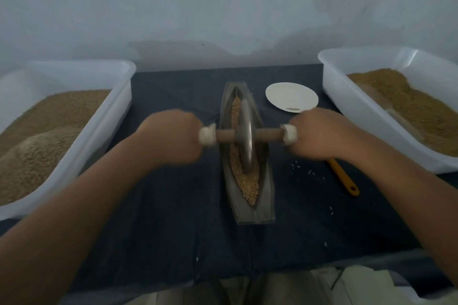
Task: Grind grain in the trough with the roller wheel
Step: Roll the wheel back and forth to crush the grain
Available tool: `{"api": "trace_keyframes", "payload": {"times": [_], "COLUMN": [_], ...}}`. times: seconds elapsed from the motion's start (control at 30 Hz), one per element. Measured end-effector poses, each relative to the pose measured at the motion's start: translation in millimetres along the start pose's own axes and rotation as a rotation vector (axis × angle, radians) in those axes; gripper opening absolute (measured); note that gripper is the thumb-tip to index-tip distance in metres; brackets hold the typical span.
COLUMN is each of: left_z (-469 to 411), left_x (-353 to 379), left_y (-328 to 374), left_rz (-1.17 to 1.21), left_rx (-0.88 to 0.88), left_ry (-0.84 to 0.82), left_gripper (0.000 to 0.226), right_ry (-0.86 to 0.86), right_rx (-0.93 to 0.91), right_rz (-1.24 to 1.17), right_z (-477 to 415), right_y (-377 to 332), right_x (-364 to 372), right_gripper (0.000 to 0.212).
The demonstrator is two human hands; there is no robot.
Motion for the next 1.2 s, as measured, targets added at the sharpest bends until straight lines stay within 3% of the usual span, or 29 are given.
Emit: {"api": "trace_keyframes", "payload": {"times": [0.1, 0.3, 0.43, 0.5, 0.6, 0.67, 0.73, 0.8, 0.87, 0.97, 1.1, 1.2], "left_z": [22.5, -53.5, -43.7, -10.1, 23.9, 12.1, -17.2, -45.7, -58.7, -38.8, 20.1, 5.2], "left_x": [14.2, -0.9, -0.9, 8.2, 13.0, 14.4, 13.9, 7.7, 4.0, 10.7, 14.7, 8.6], "left_y": [-3.0, -17.2, -12.8, -7.5, -0.5, -3.3, -9.9, -17.8, -21.3, -16.6, -2.6, -2.6], "left_rz": [0.06, 0.08, 0.115, 0.125, 0.104, 0.108, 0.114, 0.114, 0.118, 0.144, 0.046, 0.017], "left_rx": [-0.011, -0.164, -0.113, -0.045, 0.015, -0.01, -0.079, -0.148, -0.177, -0.141, -0.032, -0.043], "left_ry": [-0.014, -0.005, -0.084, -0.11, -0.033, -0.015, -0.025, -0.022, -0.005, -0.034, 0.052, 0.074], "left_gripper": [0.031, 0.044, 0.036, 0.024, 0.026, 0.028, 0.029, 0.039, 0.052, 0.036, 0.026, 0.028], "right_ry": [0.025, 0.325, 0.276, 0.134, -0.121, -0.067, 0.101, 0.267, 0.31, 0.268, -0.032, 0.012], "right_rx": [-0.053, 0.014, 0.033, -0.006, -0.013, -0.011, -0.001, 0.01, 0.021, 0.012, -0.009, 0.007], "right_rz": [-0.025, 0.057, 0.074, 0.063, -0.011, -0.013, 0.043, 0.082, 0.109, 0.124, 0.006, -0.019], "right_z": [16.9, -45.5, -41.8, -18.5, 16.7, 8.5, -15.9, -39.2, -52.7, -42.1, 11.3, 5.8], "right_y": [-1.8, -7.5, -7.1, -5.3, 0.2, 0.7, -3.0, -8.9, -12.4, -12.2, -2.6, 1.5], "right_x": [-1.0, -28.5, -25.3, -13.8, 3.3, -0.4, -12.4, -28.1, -35.0, -31.8, -2.5, -0.2], "right_gripper": [0.042, 0.026, 0.023, 0.024, 0.03, 0.034, 0.03, 0.027, 0.028, 0.025, 0.035, 0.04]}}
Point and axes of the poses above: each hand's wrist, its own z-axis away from the middle knuckle, its own x-axis out of the palm, y = z × x, the point moved 7 cm from there along -z, towards the middle knuckle, and after that the axes turned 6 degrees about -z, right-handed, at the moved point
